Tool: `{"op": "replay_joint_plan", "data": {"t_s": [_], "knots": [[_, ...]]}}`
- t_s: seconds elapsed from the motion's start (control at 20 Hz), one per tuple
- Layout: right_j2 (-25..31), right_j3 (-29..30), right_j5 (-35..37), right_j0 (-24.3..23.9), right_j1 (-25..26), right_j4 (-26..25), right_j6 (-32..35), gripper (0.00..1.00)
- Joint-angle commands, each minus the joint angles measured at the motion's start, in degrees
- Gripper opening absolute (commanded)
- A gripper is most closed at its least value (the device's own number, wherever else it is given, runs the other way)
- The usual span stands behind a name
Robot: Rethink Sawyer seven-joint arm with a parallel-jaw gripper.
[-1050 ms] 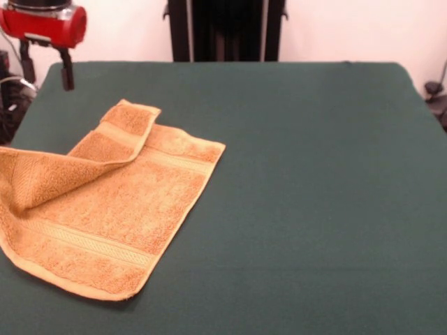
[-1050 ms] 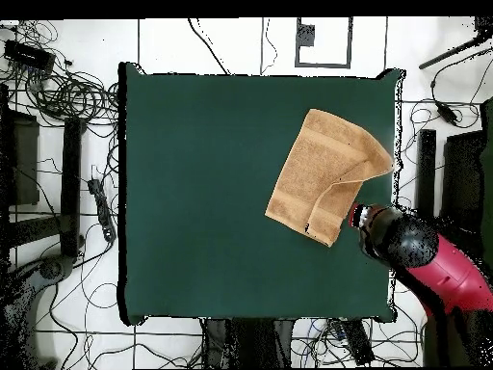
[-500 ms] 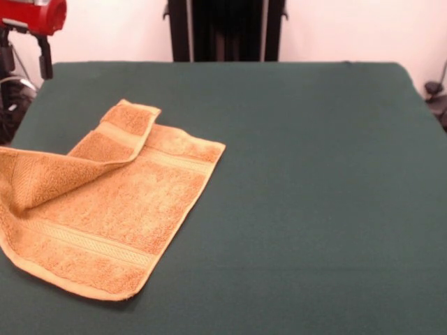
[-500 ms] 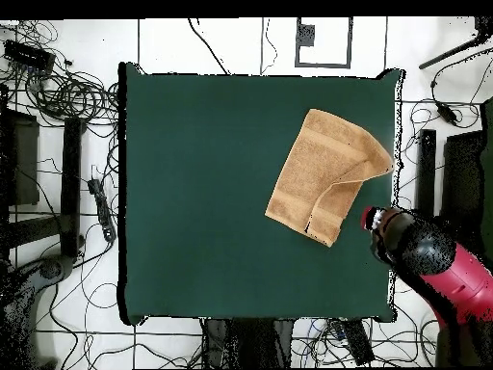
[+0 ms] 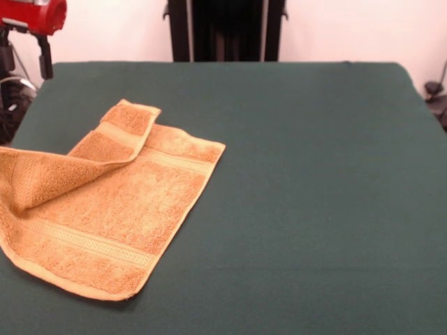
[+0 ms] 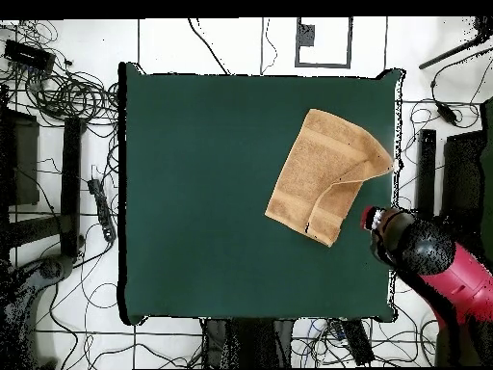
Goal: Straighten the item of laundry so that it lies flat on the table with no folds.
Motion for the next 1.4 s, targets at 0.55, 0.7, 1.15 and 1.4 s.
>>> {"op": "replay_joint_plan", "data": {"t_s": [0.55, 0.7, 1.15, 1.4], "knots": [[2.8, -1.6, 6.5, 4.5, 4.3, 3.5, 13.8, 1.00], [2.2, -2.0, 6.6, 5.2, 4.7, 4.0, 14.5, 1.00], [0.4, -1.3, 6.0, 7.5, 5.0, 6.2, 17.5, 1.00], [-0.7, -0.7, 5.5, 8.9, 5.2, 7.9, 18.7, 1.00]]}}
